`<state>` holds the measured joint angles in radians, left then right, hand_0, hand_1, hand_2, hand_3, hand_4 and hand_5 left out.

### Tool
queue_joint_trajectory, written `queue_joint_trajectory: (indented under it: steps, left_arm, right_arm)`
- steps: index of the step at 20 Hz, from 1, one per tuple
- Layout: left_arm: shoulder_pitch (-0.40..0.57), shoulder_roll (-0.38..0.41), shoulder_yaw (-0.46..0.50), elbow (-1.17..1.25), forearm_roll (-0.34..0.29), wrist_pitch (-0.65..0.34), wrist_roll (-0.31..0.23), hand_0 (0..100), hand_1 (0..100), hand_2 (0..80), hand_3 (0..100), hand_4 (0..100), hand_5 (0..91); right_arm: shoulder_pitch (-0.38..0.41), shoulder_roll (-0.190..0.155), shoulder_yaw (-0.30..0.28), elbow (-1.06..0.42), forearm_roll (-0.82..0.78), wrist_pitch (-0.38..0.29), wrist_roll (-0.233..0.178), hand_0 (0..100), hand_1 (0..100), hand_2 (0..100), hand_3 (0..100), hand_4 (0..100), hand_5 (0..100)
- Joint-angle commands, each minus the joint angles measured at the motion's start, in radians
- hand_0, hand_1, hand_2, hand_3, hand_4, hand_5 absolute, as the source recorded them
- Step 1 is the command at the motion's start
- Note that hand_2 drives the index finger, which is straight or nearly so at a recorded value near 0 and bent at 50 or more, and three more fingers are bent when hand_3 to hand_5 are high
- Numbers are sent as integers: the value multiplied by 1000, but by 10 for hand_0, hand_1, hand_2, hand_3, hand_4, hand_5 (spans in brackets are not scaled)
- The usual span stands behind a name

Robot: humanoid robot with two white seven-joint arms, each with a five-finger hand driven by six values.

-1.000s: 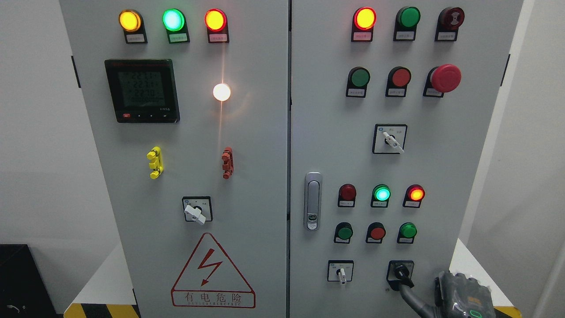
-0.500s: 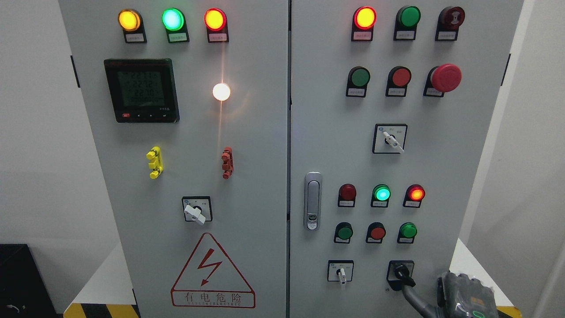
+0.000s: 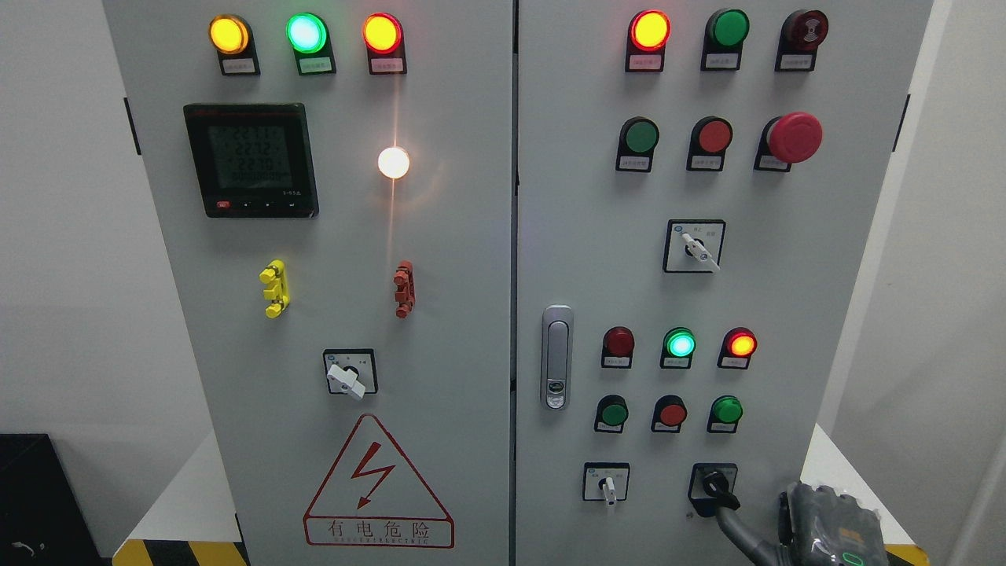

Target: Flip black knob to close circuit

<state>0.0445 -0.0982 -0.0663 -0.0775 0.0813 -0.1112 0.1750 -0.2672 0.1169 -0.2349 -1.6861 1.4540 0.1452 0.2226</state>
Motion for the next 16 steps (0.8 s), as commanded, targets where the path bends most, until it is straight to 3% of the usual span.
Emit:
queue_joint_trajectory:
  steps: [1,12,16]
  left_arm:
    - [0,0,0,-1,0,-1,0,120,556,0,0,0,0]
    - [0,0,0,1,0,-1,1,120,556,0,0,0,0]
    - [0,0,0,1,0,-1,0,120,556,0,0,0,0]
  right_arm:
    - [5,10,11,-6,-1,-15,-25,0,0,907,1000,968,980]
    - [45,18,78,-7,-1,-39,-40,0,0,909,1000,965,980]
    - [58,18,97,-7,-33,-45,-72,0,0,907,1000,964,980]
